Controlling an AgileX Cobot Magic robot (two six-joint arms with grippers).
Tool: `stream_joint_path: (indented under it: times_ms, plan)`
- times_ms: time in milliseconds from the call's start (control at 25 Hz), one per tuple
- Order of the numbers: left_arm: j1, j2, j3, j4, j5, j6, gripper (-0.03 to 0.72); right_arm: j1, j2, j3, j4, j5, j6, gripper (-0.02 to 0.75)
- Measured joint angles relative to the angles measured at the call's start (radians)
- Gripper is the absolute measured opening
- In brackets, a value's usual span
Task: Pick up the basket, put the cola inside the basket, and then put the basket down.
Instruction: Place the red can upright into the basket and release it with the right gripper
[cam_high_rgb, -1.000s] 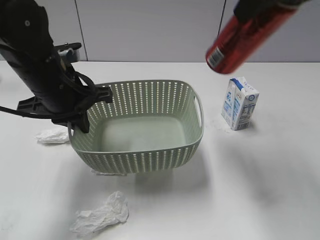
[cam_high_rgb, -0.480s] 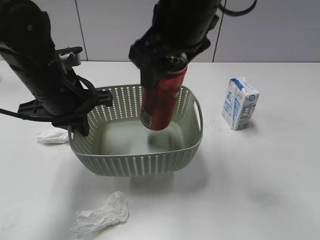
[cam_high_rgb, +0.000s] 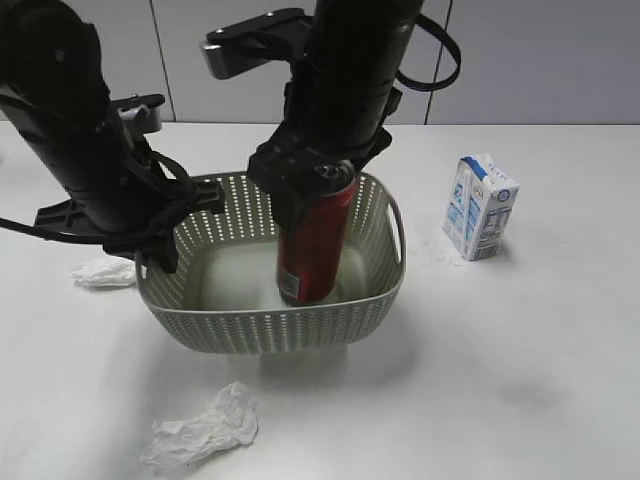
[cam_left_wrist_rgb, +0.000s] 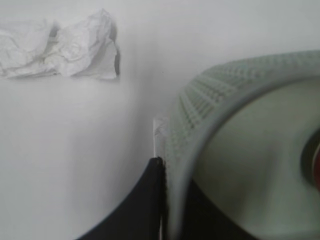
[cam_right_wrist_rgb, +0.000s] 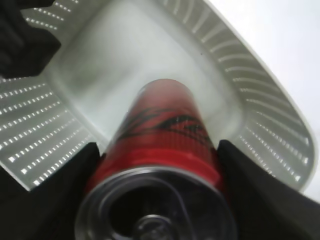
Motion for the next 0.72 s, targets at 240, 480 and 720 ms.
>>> stream_joint_path:
  times_ms: [240, 480, 720]
  plan:
    - [0.0, 0.003, 0.001, 0.006, 0.007, 0.002, 0.002, 0.0, 0.0, -0.005, 0.003, 0.0, -0.002, 0.585]
    - [0.0, 0.003, 0.001, 0.007, 0.015, 0.003, 0.002, 0.0, 0.0, -0.114, 0.021, 0.009, 0.007, 0.589]
    - [0.0, 0.005, 0.001, 0.008, 0.035, 0.014, 0.002, -0.047, -0.027, -0.229, -0.012, 0.01, 0.093, 0.589]
